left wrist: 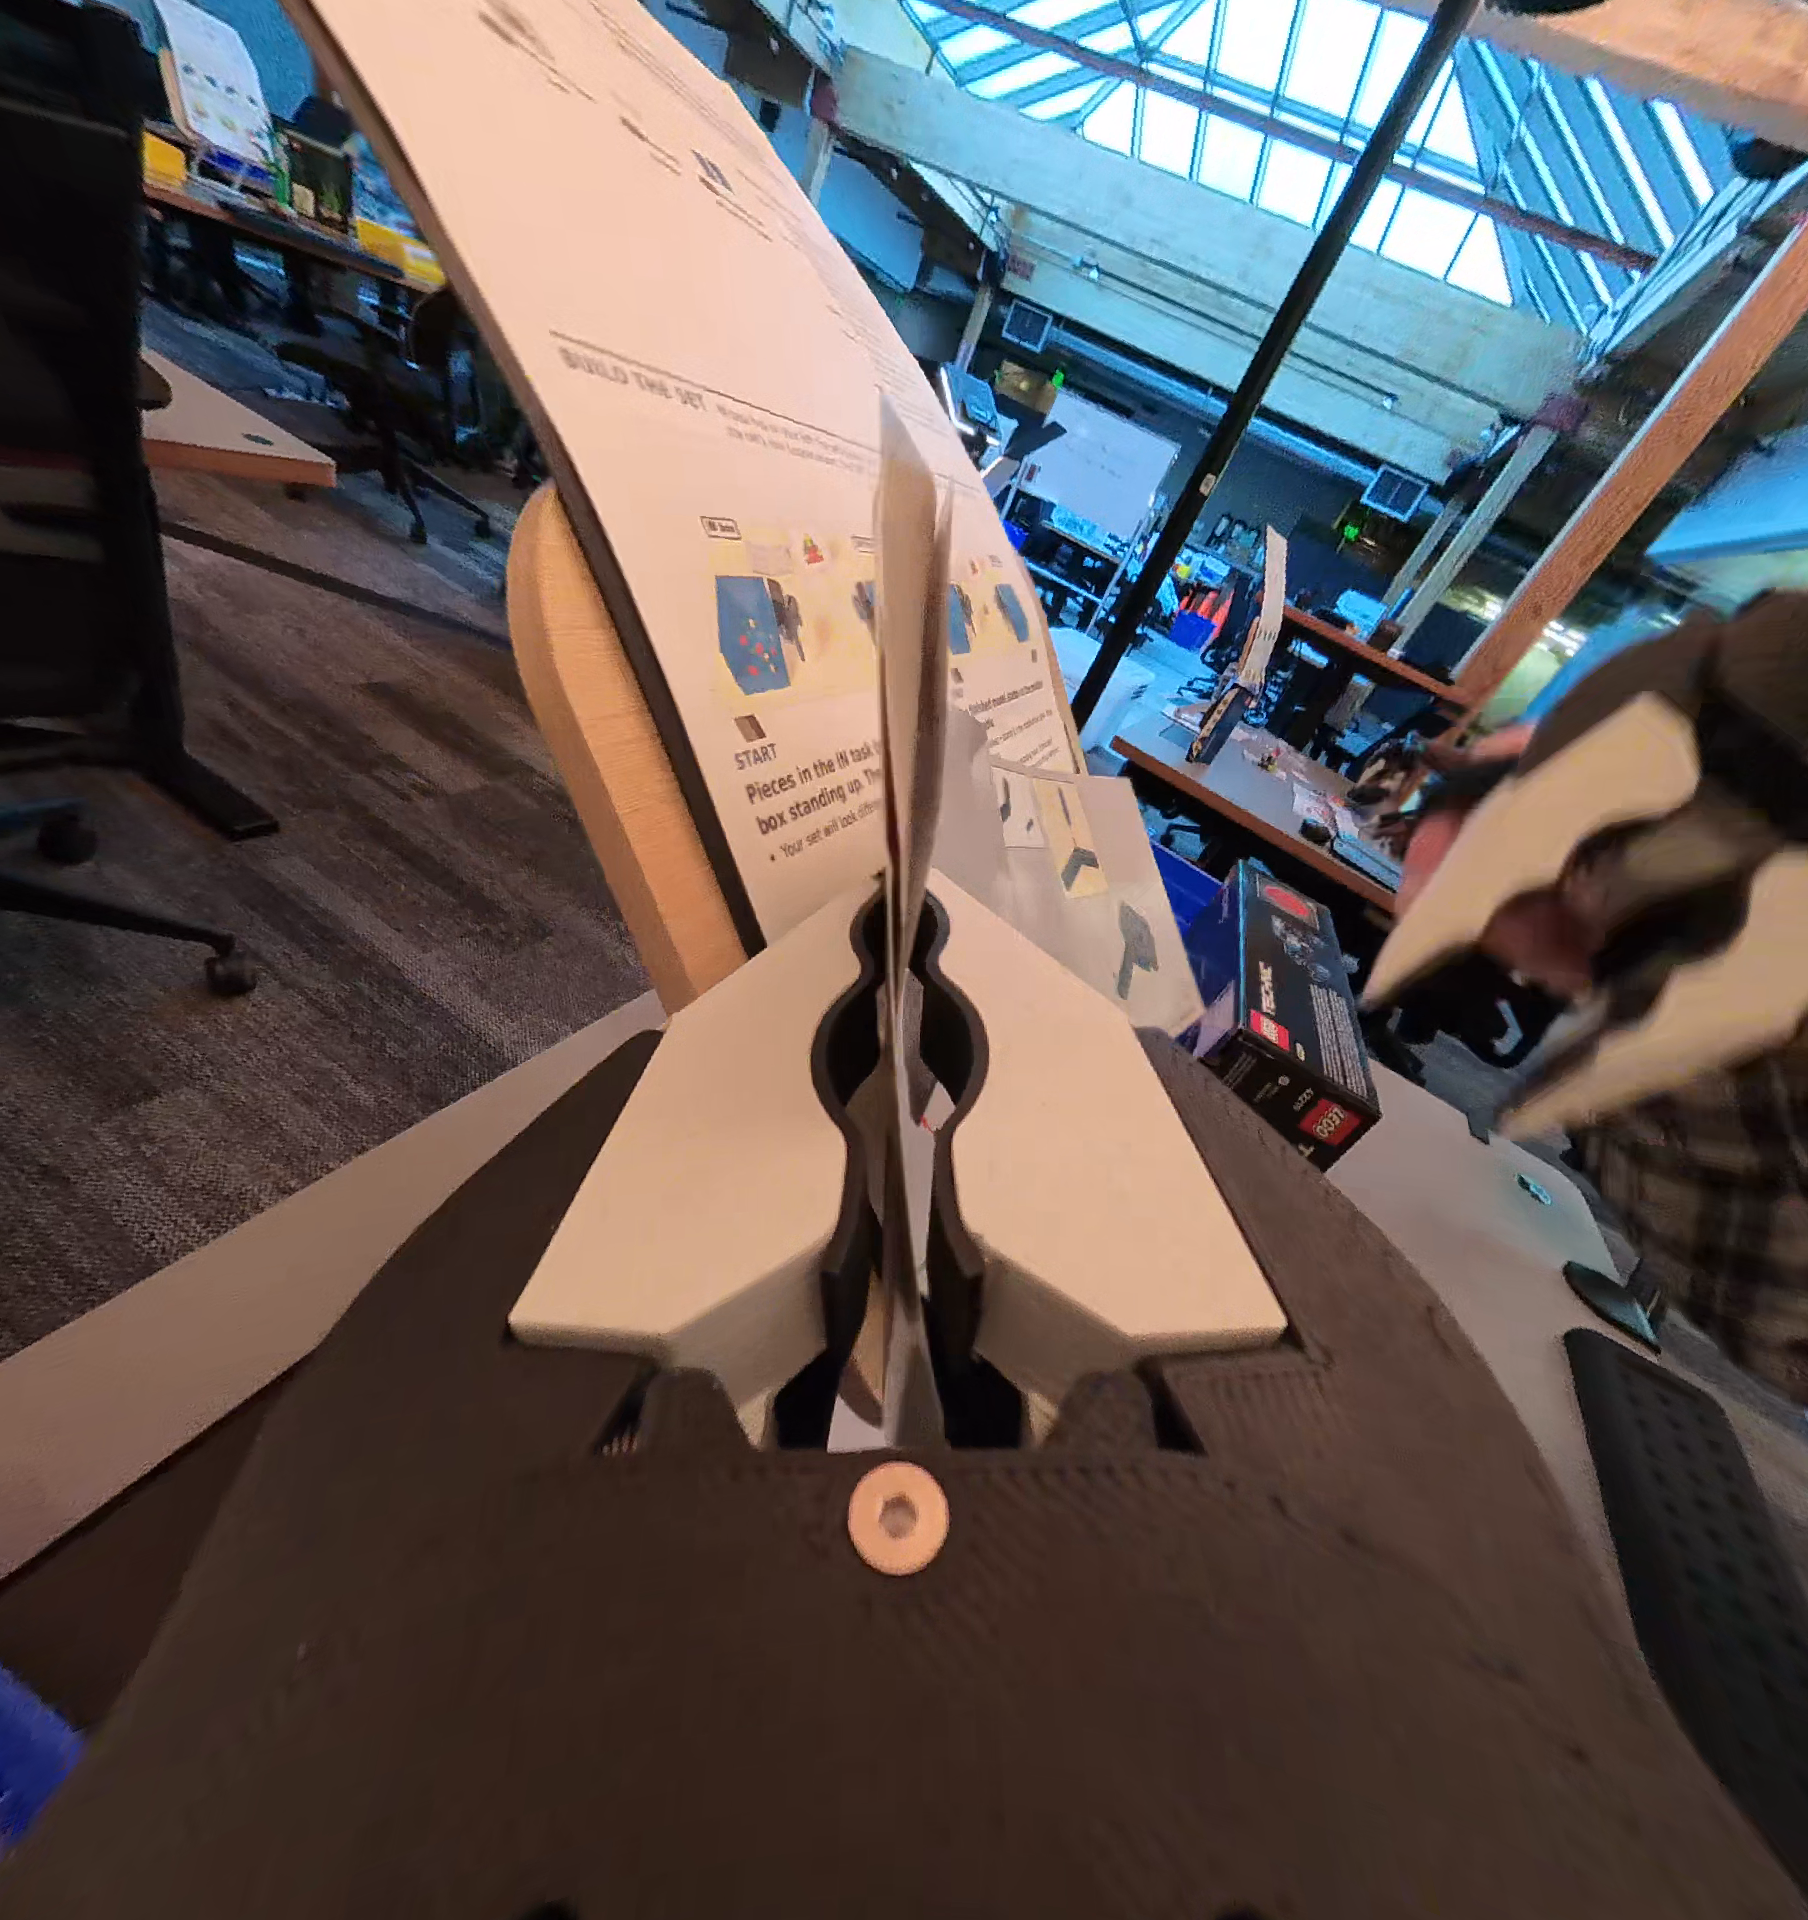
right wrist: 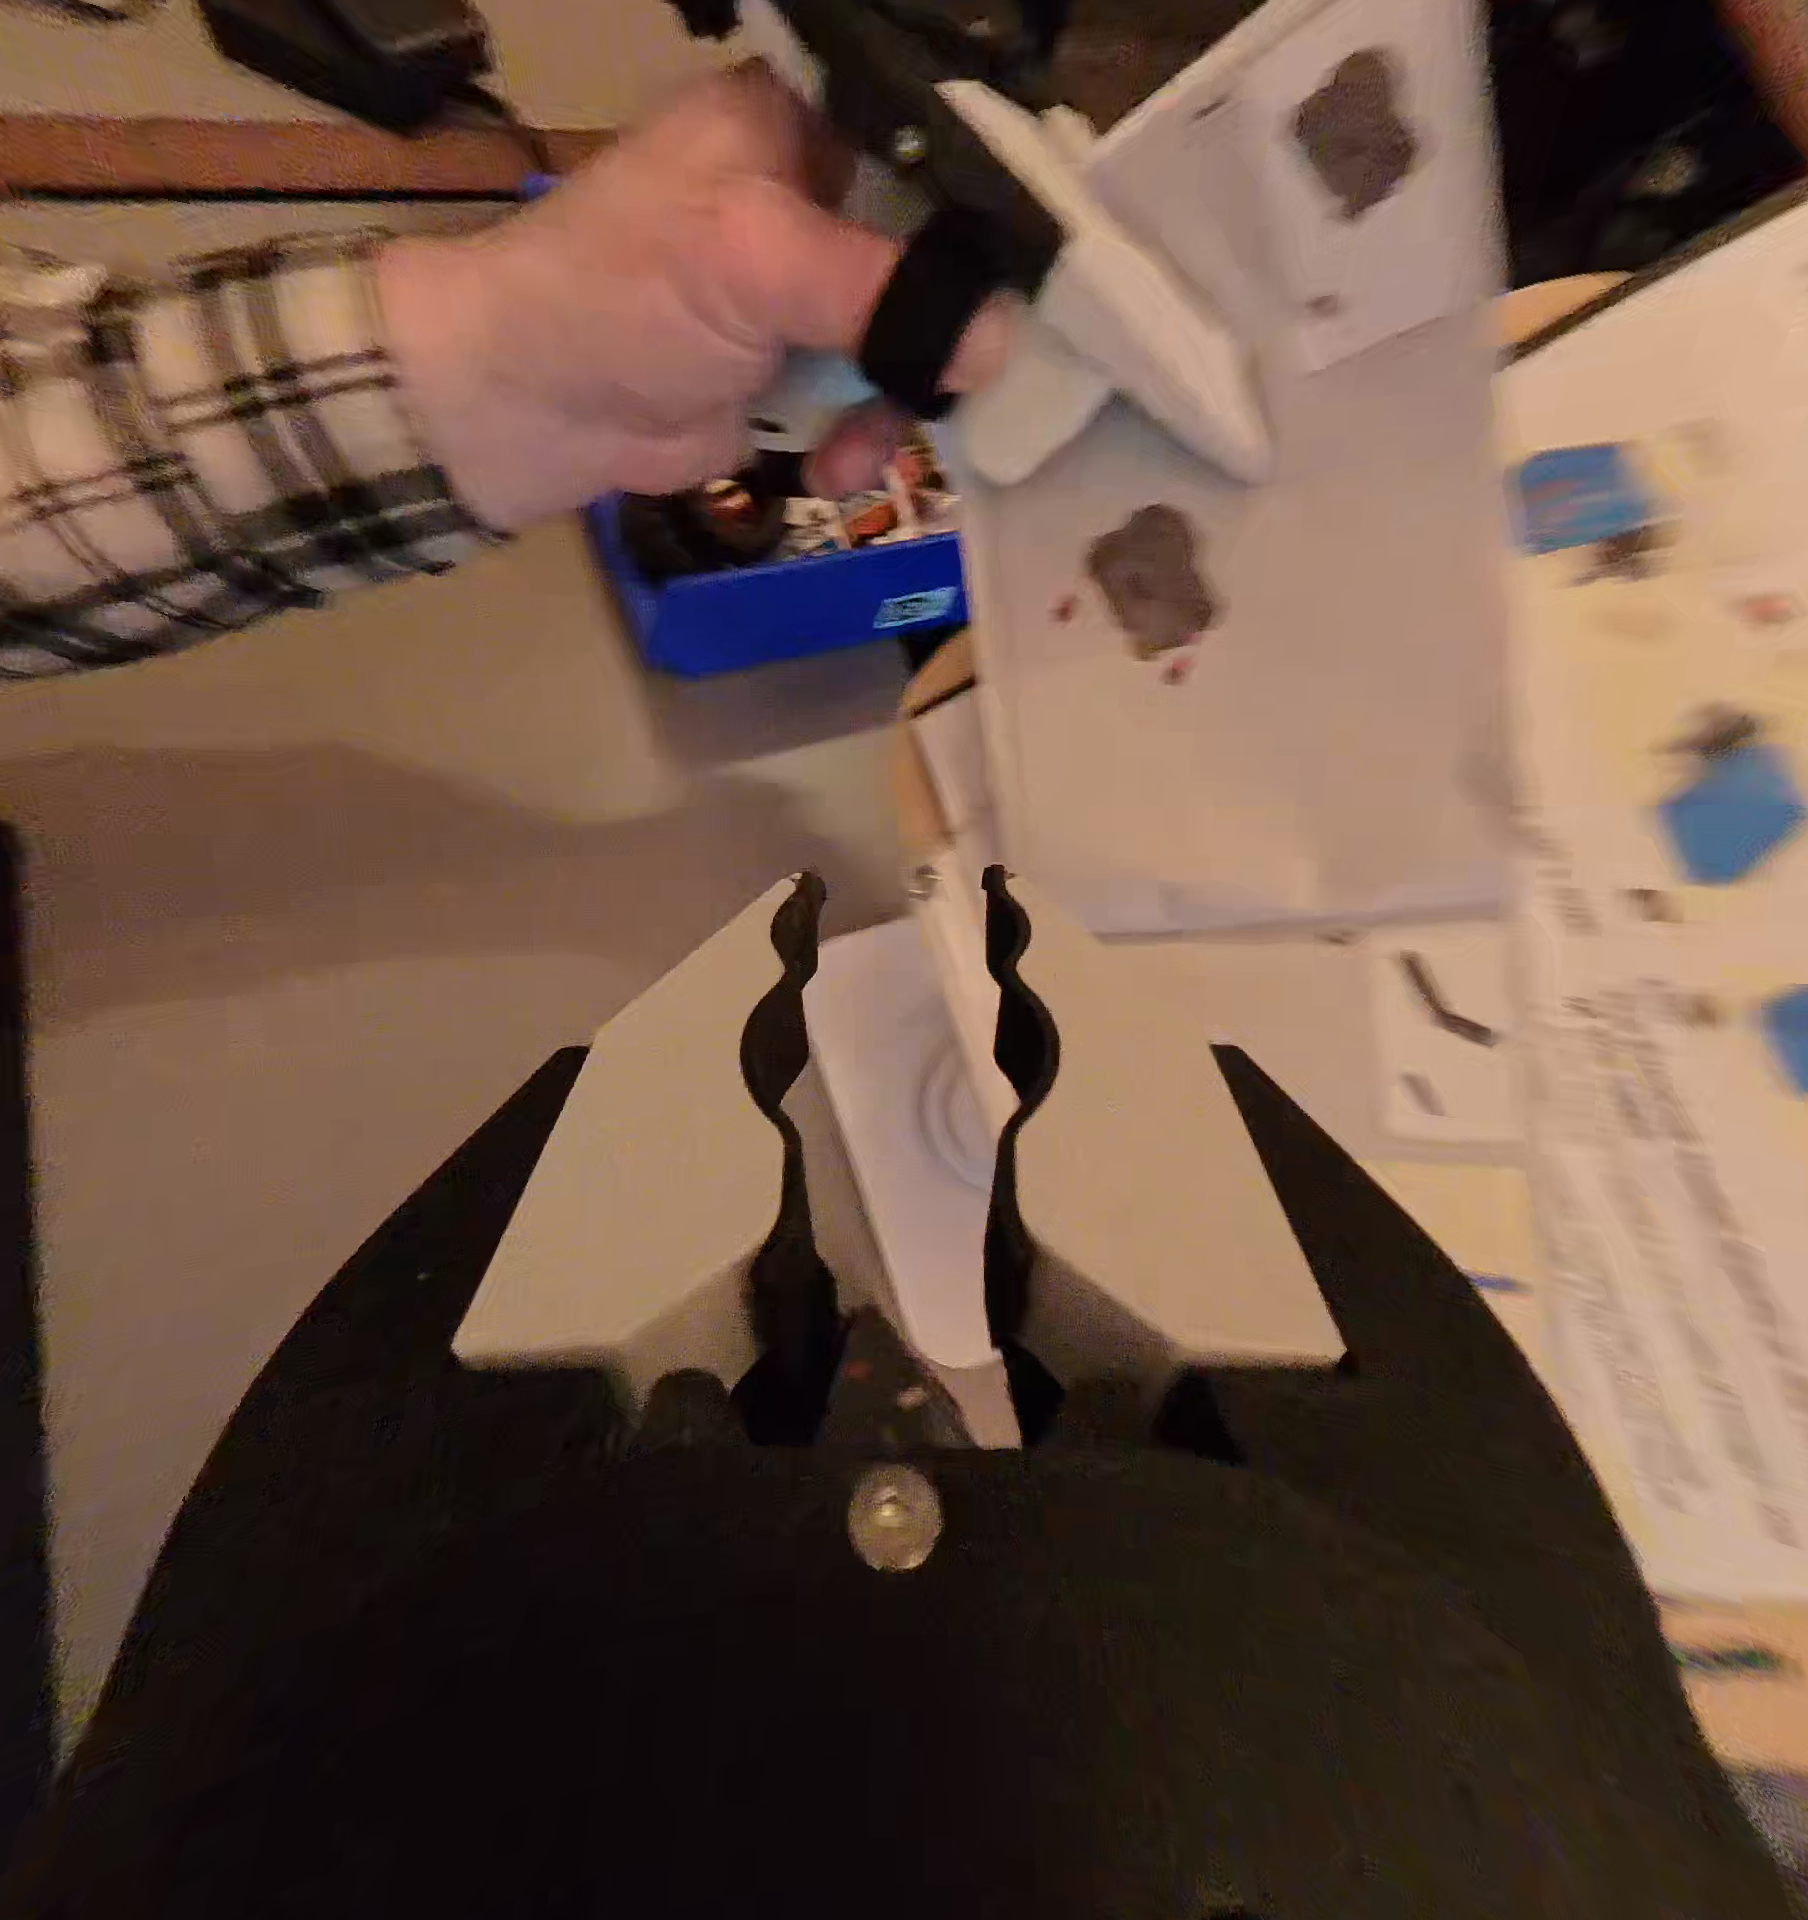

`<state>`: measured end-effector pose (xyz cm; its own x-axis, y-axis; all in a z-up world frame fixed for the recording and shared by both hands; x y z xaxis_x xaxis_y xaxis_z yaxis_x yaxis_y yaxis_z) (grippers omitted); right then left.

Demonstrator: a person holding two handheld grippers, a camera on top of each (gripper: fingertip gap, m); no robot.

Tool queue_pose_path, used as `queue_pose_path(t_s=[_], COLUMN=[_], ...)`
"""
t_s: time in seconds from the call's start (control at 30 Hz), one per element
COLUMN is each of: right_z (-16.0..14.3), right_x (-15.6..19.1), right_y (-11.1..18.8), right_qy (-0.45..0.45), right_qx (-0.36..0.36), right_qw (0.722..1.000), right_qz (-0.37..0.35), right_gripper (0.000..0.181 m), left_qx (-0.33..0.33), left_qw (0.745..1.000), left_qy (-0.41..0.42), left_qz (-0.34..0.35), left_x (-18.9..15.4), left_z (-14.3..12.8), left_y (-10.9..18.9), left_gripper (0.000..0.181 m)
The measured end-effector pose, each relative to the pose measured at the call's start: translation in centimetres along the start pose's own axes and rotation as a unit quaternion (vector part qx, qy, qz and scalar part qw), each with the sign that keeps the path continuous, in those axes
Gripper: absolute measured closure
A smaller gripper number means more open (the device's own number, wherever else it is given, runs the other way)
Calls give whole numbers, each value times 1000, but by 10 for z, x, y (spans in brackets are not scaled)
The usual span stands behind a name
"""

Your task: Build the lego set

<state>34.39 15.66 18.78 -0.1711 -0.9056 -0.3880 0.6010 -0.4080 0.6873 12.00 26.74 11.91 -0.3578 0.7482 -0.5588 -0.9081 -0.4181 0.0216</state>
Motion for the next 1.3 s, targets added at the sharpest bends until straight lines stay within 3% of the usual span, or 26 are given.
queue_pose_path(t_s=[0.03, 0.2, 0.23, 0.3, 0.4, 0.53, 0.57, 0.6, 0.83, 0.97, 1.17, 1.23, 1.3], right_z=[-1, -25, -26, -25, -27, -28, -27, -27, -32, -40, -48, -49, -46], right_x=[12, 17, 16, 15, 22, 21, 20, 20, 29, 28, 25, 27, 29], right_y=[-18, -97, -102, -105, -119, -121, -122, -126, -123, -119, -116, -115, -104], right_qy=[-21, -94, -96, -82, -99, -99, -92, -89, -17, -60, -163, -193, -201], right_qx=[-4, 3, -1, -1, 29, -5, -19, -27, -77, -122, -130, -138, -155], right_qw=[999, 995, 993, 993, 994, 992, 993, 994, 994, 986, 967, 962, 957], right_qz=[25, -33, -61, -88, -28, -74, -77, -59, -69, -93, -146, -135, -144], right_gripper=[146, 139, 154, 164, 157, 164, 179, 181, 181, 181, 181, 178, 153], left_qx=[0, 4, 5, 7, 9, 13, 15, 15, 3, -28, -80, -84, -86], left_qw=[1000, 1000, 1000, 1000, 1000, 1000, 1000, 1000, 1000, 999, 995, 994, 995], left_qy=[-2, -10, -14, -12, -13, -18, -15, -11, -2, 23, 56, 63, 47], left_qz=[5, 7, 10, 7, 6, 7, 8, 8, 26, 24, 14, 13, 23], left_x=[1, -4, -5, -6, -6, -7, -6, -5, 11, 19, 25, 23, 18], left_z=[-1, 2, 4, 8, 13, 14, 13, 12, 9, -8, -33, -37, -38], left_y=[-1, -7, -9, -13, -19, -26, -28, -29, -26, -8, 13, 16, 21], left_gripper=[181, 181, 181, 181, 181, 181, 181, 181, 181, 181, 181, 181, 173])
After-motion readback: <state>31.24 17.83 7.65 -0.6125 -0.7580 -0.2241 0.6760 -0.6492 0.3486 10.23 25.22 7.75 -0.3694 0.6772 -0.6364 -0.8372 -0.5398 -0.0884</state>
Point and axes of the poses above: each gripper's, where its closed fingertips meet, y back along the fingers, z out of its top, x = y × z across the jaws, the point moved 10 cm from there along y, back along the fingers, and after that the axes turned 12 degrees about y, right-handed, at the moved point
